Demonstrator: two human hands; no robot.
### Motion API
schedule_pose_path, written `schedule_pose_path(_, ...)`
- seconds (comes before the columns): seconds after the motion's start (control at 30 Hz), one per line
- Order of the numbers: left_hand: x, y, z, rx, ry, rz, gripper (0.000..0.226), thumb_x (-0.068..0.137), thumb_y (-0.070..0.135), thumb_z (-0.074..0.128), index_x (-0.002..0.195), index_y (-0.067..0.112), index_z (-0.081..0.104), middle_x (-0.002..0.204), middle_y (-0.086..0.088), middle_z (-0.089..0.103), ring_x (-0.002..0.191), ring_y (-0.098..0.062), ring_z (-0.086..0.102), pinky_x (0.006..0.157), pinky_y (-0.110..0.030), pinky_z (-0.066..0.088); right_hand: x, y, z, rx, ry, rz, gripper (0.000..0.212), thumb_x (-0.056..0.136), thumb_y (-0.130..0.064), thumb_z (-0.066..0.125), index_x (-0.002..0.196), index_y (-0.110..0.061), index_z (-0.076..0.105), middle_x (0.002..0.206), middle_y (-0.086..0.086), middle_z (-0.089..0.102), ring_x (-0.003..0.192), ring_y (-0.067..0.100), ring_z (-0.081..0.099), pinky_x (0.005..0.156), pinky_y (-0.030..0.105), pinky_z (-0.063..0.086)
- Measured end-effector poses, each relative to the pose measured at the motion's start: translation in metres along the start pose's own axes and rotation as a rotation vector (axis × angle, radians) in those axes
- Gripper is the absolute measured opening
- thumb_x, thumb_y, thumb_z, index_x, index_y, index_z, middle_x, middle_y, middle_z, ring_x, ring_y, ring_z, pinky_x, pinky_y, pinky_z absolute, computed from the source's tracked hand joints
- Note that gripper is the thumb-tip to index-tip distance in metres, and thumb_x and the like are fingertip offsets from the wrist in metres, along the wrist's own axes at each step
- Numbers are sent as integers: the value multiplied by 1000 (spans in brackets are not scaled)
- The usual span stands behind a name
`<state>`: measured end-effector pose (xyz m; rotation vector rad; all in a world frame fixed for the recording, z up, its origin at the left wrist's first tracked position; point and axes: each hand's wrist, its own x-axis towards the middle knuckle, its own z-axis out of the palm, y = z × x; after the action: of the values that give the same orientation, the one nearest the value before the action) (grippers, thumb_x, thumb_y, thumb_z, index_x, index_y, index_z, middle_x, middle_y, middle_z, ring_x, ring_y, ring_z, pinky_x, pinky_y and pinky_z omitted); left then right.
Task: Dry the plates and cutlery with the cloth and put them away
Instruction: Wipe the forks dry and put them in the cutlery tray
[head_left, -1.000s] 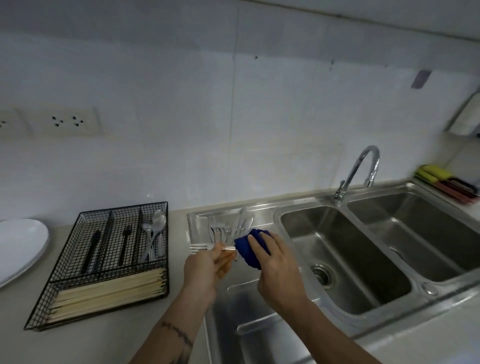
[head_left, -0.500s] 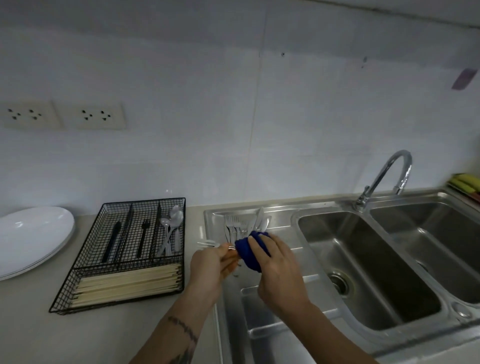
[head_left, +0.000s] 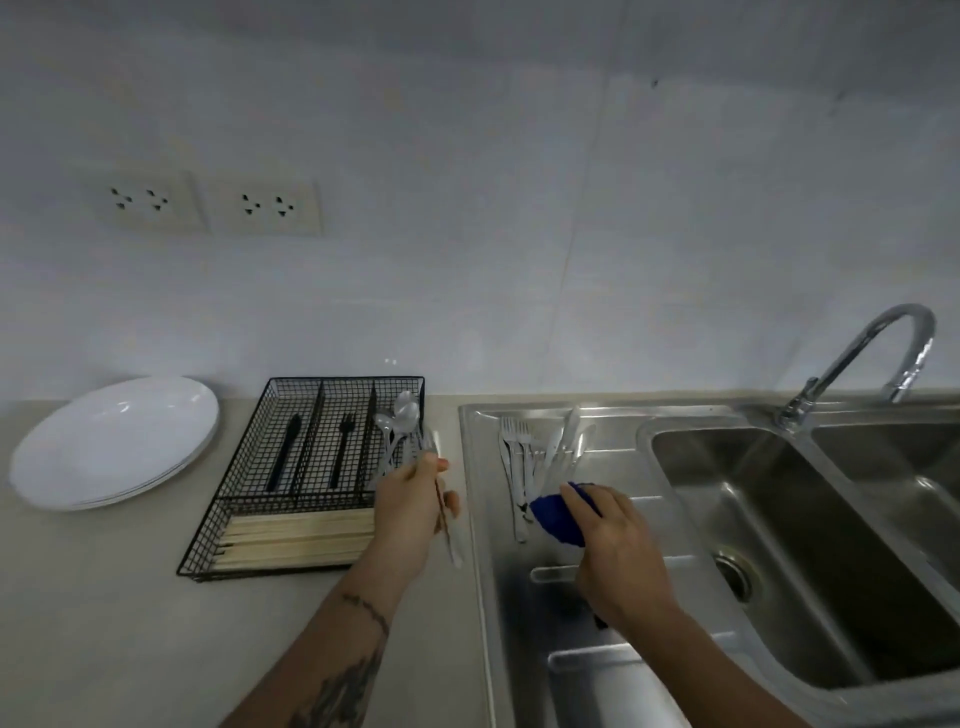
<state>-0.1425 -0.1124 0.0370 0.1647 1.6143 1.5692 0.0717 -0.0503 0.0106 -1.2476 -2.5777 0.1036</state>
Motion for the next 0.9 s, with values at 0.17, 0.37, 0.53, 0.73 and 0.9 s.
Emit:
schedule_pose_path(0.17,38,28,-31,194,72,31,23,89,14,56,68,6,61,60,-11,54,48,-19,47,51,-30,38,13,0,6,26,6,31,77,51,7,80,125,-6,61,116,13,65,102,31,59,83,45,55)
schedule_pose_path(0.37,91,64,-59,463,184,142,31,92,4,44,65,4,60,70,-14,63,60,-19,57,64,-37,53,12,-3,13,25,-40,104,73,50,10,80,120,-5,64,111,13,67,98,32,61,82,45,53)
schedule_pose_path(0.53,118,61,-70,677,201,202,21,87,5,50,70,1,62,69,-13,62,59,-21,55,48,-25,40,12,-5,17,54,-71,118,70,67,5,72,133,-11,55,125,8,61,112,27,53,95,42,47)
schedule_pose_path(0.73,122,43,-66,952,113,231,11,87,5,51,77,7,57,75,-9,61,68,-25,59,52,-25,41,8,2,12,83,-70,141,66,71,2,71,133,-12,54,125,7,61,113,26,53,96,39,46)
schedule_pose_path(0.9,113,31,-46,1072,172,468,20,80,5,59,94,17,56,94,-4,57,83,-21,56,69,-30,46,5,14,10,97,-66,175,67,70,1,71,133,-12,54,125,8,60,114,26,53,98,40,47)
